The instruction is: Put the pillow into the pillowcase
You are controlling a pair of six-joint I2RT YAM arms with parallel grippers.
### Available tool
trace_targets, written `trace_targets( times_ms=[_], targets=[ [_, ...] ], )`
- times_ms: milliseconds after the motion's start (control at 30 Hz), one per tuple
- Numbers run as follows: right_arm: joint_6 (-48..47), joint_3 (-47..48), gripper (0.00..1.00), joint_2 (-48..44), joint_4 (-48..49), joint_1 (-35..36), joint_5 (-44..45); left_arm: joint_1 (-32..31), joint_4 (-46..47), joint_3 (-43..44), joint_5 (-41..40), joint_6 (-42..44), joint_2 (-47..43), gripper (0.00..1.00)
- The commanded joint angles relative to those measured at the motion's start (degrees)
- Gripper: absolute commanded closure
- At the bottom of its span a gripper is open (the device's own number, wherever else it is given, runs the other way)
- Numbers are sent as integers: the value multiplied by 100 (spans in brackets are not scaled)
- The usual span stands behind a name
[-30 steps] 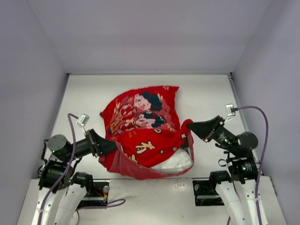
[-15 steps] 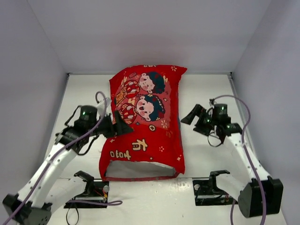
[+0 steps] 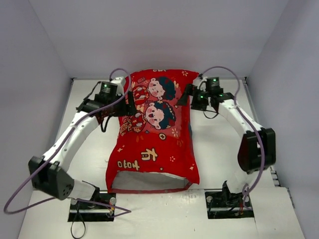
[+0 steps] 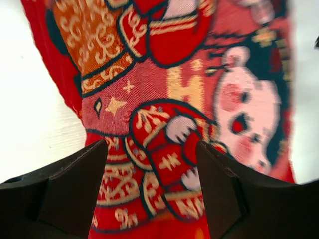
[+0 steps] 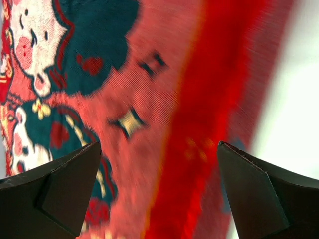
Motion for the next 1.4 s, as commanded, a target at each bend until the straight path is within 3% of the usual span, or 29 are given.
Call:
trace_targets(
  times_ms=[0, 133, 167, 233, 267, 333, 400, 433, 533, 600, 700, 833, 1000, 1133, 1367],
  targets=[
    [-332, 844, 3, 609, 247, 528, -453, -47, 21, -106, 315, 67, 547, 33],
    [-596, 1846, 16, 1767, 221, 1022, -1014, -802, 469, -799, 641, -528, 416, 51],
    [-658, 2092, 27, 1979, 221, 1101, -1381, -1239, 722, -966, 728, -722, 337, 60],
    [-816, 2795, 45, 2497, 203, 1277, -1726, -1672, 1083, -1468, 913, -1379, 100, 64],
    [-886, 3032, 65, 2665, 186, 1330, -1849, -2152, 1485, -1600, 975, -1575, -49, 68],
    [-1106, 3700, 78, 3025, 124, 1418, -2034, -2603, 1935, -1820, 984, -1935, -173, 71],
    [-1307, 4079, 73, 3194, 98, 1436, -1940, -3025, 2298, -1760, 844, -1981, -217, 71],
    [-1404, 4385, 55, 3255, 89, 1418, -1791, -3062, 2289, -1603, 748, -1877, -217, 70],
    [-1774, 4782, 31, 3081, 89, 1270, -913, -3010, 1853, -1243, -338, -1516, -348, 50],
    [-1845, 4923, 22, 2791, 97, 1103, -393, -2826, 1247, -752, -763, -1226, -314, 41],
    [-1801, 4802, 14, 2177, 106, 611, 177, -2537, 805, -398, -1441, -866, -209, 38],
    [-1722, 3681, 11, 1184, 115, -101, 635, -2149, 769, -361, -1757, -690, -208, 38],
    [-2099, 2176, 12, 198, 115, -866, 260, -1929, 585, -581, -1785, -663, -51, 38],
    [-2345, 1209, 10, 214, 167, -885, -380, -1911, 567, -845, -1487, -847, 239, 38],
    [-2232, 925, 0, 865, 440, -349, -630, -1701, 593, -424, -1564, -322, 1065, 38]
  ],
)
